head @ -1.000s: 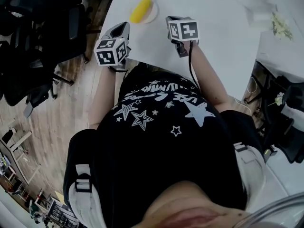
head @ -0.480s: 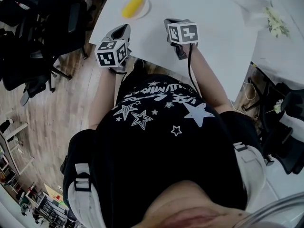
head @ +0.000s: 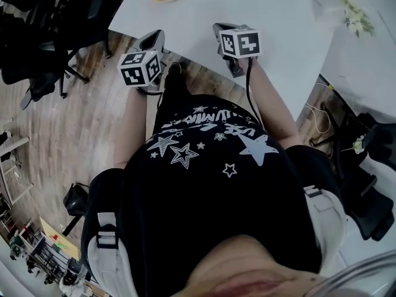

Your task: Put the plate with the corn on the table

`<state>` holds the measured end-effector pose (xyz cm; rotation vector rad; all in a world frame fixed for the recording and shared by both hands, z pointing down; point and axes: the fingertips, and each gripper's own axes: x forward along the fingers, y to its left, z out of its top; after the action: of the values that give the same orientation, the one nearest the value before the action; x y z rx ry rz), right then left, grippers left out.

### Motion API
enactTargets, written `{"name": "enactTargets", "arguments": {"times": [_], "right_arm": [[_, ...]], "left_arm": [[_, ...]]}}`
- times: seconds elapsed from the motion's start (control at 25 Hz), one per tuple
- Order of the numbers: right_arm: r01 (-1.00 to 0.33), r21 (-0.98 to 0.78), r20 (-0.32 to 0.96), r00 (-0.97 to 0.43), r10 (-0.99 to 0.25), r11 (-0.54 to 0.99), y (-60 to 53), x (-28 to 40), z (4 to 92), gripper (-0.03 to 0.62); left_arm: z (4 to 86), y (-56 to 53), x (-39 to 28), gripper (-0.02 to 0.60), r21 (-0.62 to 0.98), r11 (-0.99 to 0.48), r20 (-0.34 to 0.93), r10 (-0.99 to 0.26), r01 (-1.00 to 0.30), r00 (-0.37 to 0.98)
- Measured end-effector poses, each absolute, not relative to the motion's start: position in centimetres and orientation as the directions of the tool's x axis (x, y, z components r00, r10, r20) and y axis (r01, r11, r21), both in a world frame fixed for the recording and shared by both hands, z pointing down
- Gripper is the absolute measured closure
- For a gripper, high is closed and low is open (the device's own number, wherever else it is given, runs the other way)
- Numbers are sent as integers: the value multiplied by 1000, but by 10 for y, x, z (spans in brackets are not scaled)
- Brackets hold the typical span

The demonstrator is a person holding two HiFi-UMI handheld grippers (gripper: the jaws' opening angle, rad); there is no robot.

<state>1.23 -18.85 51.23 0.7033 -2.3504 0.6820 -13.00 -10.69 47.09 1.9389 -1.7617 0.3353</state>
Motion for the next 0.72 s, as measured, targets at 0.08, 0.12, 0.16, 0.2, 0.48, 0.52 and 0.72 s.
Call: {"name": "enactTargets", "arguments": {"times": [0.08, 0.12, 0.16, 0.2, 0.48, 0.52, 0.72], "right_arm": [[-603, -296, 653, -694, -304, 741, -174, 26, 513, 588], [-595, -298, 652, -698, -297, 747, -168, 32, 513, 588], [-586, -300, 650, -703, -288, 753, -162, 39, 513, 588], [-577, -303, 647, -709, -281, 759, -157, 45, 513, 588], [-531, -357, 604, -759, -243, 768, -135, 68, 508, 588], [-527, -358, 608, -758, -236, 771, -132, 69, 510, 588], [-509, -339, 625, -751, -214, 791, -122, 67, 517, 588]], "left_arm": [[472, -90, -117, 577, 196, -19, 498, -859, -980, 116], [474, -81, -109, 577, 197, -10, 501, -859, -980, 109], [475, -74, -101, 577, 197, -2, 504, -858, -980, 103], [476, -68, -94, 577, 196, 4, 506, -857, -981, 98], [470, -39, -60, 577, 178, 32, 514, -855, -983, 66], [471, -35, -57, 577, 180, 35, 519, -853, -983, 65], [481, -22, -55, 577, 200, 62, 528, -847, -978, 54]]}}
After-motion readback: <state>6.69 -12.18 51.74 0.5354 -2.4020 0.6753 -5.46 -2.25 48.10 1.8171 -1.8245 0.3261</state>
